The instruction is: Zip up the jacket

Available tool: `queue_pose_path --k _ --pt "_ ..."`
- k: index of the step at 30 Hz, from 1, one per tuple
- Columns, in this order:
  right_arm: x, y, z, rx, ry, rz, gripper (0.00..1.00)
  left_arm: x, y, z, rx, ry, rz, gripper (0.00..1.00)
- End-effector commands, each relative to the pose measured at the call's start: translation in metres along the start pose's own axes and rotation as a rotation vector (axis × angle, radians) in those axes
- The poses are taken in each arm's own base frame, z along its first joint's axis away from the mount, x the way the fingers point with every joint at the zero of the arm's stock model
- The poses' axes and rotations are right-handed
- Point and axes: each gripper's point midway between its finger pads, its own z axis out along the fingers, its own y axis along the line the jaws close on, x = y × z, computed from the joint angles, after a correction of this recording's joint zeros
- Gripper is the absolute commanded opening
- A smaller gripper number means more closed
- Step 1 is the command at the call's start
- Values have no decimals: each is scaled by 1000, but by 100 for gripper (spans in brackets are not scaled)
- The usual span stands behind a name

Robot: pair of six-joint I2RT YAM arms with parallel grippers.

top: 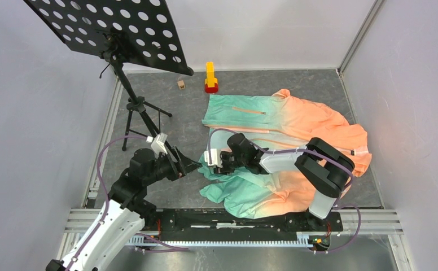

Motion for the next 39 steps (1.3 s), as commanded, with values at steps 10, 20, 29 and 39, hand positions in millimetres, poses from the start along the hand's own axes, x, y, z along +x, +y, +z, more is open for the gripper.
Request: queue_pose_path --k 10,20,29,39 --pt "-24 -15 0 65 -87 59 39 -14 -14 -1 19 -28 55 78" --pt "-64 -19 -24 110 -234 83 0 -19 -19 15 52 -23 20 79" --pt "-22 -48 -32 186 -83 138 58 -17 -19 23 51 4 -15 78" --pt "11 -33 -15 40 65 78 66 -9 -18 20 57 37 -24 78"
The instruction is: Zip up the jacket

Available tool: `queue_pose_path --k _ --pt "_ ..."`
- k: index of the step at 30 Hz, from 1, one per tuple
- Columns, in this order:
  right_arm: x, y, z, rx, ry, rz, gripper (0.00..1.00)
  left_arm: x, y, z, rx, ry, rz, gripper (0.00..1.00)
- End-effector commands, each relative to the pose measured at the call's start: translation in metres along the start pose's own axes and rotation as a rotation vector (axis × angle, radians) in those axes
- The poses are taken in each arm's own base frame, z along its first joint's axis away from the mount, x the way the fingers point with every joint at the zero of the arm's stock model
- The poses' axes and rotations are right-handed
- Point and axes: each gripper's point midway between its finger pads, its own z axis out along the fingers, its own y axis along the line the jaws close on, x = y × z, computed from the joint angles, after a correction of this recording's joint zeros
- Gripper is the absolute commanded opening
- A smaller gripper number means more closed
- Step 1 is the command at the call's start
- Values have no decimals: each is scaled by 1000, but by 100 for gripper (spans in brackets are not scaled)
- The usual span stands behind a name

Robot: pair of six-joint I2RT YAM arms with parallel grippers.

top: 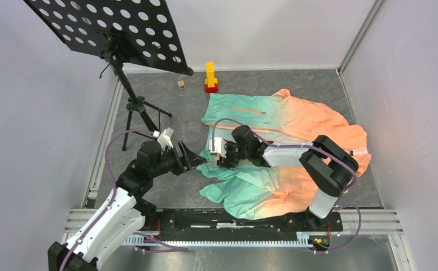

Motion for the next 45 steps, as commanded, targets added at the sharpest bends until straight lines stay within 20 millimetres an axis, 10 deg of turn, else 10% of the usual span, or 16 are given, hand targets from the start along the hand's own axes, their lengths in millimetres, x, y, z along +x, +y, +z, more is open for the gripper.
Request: queue_pose_path --k 1,15,24,45 --pt "1 3 6 -51 32 -38 64 -1 -14 -4 52 2 -13 78" --pt "-41 -2 -18 50 -121 39 0 -3 -16 -4 64 -13 17 81" --pt "-56 11 -38 4 -300 313 0 -20 -39 20 207 -44 96 79" --pt "-83 5 -64 -125 -594 629 0 -24 10 47 128 -231 143 66"
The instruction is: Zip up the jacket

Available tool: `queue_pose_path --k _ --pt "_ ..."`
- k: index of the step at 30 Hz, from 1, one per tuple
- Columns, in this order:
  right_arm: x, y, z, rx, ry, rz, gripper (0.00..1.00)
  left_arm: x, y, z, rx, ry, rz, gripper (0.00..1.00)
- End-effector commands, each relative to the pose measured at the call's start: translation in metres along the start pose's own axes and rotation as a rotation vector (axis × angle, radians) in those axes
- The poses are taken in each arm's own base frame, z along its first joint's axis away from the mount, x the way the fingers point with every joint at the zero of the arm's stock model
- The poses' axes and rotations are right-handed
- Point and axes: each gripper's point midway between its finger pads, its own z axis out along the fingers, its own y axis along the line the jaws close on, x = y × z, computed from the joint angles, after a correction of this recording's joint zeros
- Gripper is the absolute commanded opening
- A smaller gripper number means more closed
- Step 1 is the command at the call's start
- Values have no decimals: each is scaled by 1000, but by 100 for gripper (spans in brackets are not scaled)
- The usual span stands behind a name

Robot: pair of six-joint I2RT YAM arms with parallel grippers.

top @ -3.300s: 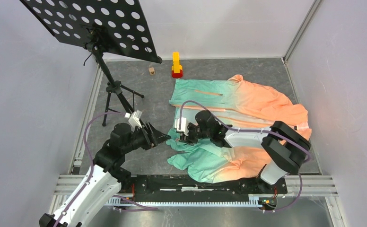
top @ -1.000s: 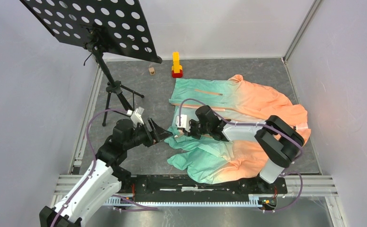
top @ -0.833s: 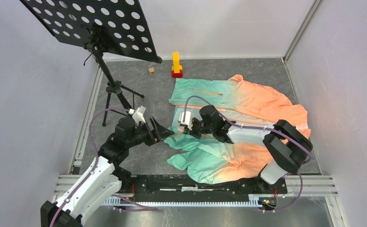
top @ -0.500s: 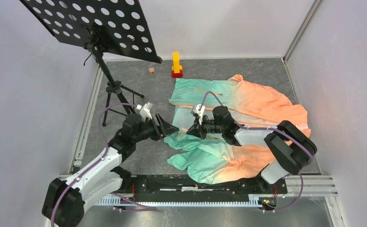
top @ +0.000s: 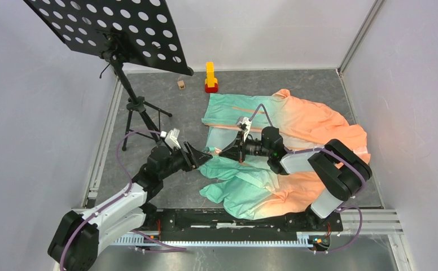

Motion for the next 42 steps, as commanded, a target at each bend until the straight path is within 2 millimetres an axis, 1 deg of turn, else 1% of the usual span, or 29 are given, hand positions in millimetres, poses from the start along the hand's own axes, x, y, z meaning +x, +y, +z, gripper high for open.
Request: queue_pose_path --k 1,8,9,10,12,16,19,20,21,22,23,25,27,29,31,32,33,34,37,39,40,42 --pt "-16 14 -1 -62 -68 -24 0 -20 -3 -1 30 -126 64 64" --pt "-18 17 0 -79 -70 -18 0 -17 -3 -1 43 -120 88 65" --pt "-18 17 -1 -75 -70 -20 0 -19 -4 -1 45 -123 88 62" --pt "-17 17 -1 -75 -68 -21 0 -19 -5 -1 48 -125 87 56" --pt "-17 16 0 -74 -68 -20 0 -19 -8 -1 60 -124 81 46" --pt "-18 16 -1 -67 -70 -18 0 -14 -4 0 62 -111 77 35" --pt "-18 14 0 -56 -65 -14 0 -10 -2 -1 69 -101 90 18" --pt "-16 12 0 -48 -51 -8 0 -9 -4 -1 80 -101 105 15" --pt "-12 9 1 -38 -28 -8 4 -9 -5 -2 96 -101 127 12" --pt "-13 5 -1 -13 -18 -23 15 -8 -8 -4 120 -105 151 11" --pt "-8 -1 -3 25 12 -46 26 -7 -12 -5 146 -106 180 10" --pt "-10 -9 -10 87 40 -140 45 -7 -17 -9 181 -111 231 9" --pt "-17 -10 -17 104 57 -259 55 -5 -22 -13 210 -109 276 8" --pt "-24 -7 -23 99 53 -365 60 -2 -27 -17 249 -109 331 8" --pt "-33 8 -24 39 17 -421 63 1 -27 -20 273 -113 374 8" --pt "-36 19 -23 -19 -3 -439 64 3 -28 -22 280 -112 391 8" --pt "-38 31 -21 -79 -17 -453 64 4 -28 -23 287 -109 407 7" --pt "-36 36 -18 -109 -12 -454 65 4 -30 -25 297 -116 419 7" --pt "-29 38 -6 -164 39 -431 64 3 -34 -30 323 -144 435 7" --pt "-29 38 -1 -181 38 -398 63 3 -36 -32 344 -166 449 7" --pt "-29 38 1 -188 37 -389 61 3 -37 -34 354 -173 459 6" --pt "-25 40 7 -215 62 -313 56 3 -38 -35 363 -173 463 6"
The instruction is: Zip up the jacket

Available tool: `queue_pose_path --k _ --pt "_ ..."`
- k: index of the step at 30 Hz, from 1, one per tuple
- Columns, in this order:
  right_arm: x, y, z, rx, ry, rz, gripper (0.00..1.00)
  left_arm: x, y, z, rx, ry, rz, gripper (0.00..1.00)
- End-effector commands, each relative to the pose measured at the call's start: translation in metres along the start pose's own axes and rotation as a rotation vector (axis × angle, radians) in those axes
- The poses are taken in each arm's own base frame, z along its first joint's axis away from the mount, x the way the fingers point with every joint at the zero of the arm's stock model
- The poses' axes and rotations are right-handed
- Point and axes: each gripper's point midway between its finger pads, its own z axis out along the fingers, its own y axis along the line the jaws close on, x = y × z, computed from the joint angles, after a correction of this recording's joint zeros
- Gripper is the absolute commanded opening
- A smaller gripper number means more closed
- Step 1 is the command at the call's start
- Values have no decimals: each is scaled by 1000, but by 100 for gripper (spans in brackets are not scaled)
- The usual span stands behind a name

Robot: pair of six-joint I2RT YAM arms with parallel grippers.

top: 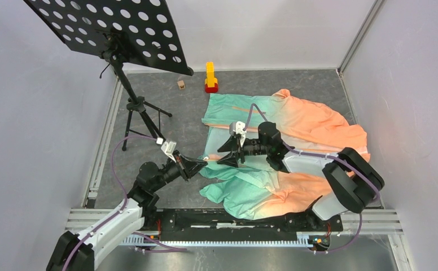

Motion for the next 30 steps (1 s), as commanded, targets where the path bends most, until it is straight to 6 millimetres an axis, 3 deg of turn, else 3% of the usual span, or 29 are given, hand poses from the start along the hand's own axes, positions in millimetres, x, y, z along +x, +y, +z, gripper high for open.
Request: queue_pose_path --k 1,11,13,16,20,23,26,30 --pt "-11 8 15 -98 -19 52 54 -9 -14 -1 81 -45 98 6" --pt "-14 23 21 -162 -74 111 33 -13 -17 1 77 -47 82 5" --pt "-15 24 23 -172 -77 121 25 -15 -18 2 77 -48 80 4" --pt "-17 30 21 -184 -94 122 2 -17 -17 2 68 -53 71 7" --pt "-22 29 19 -161 -118 111 0 -22 -17 4 54 -73 15 16" --pt "-27 29 18 -150 -143 116 0 -23 -18 4 51 -76 -26 34" --pt "-29 29 16 -130 -161 114 0 -21 -15 4 46 -84 -56 45" --pt "-27 26 17 -118 -158 125 0 -19 -14 4 48 -90 -71 45"
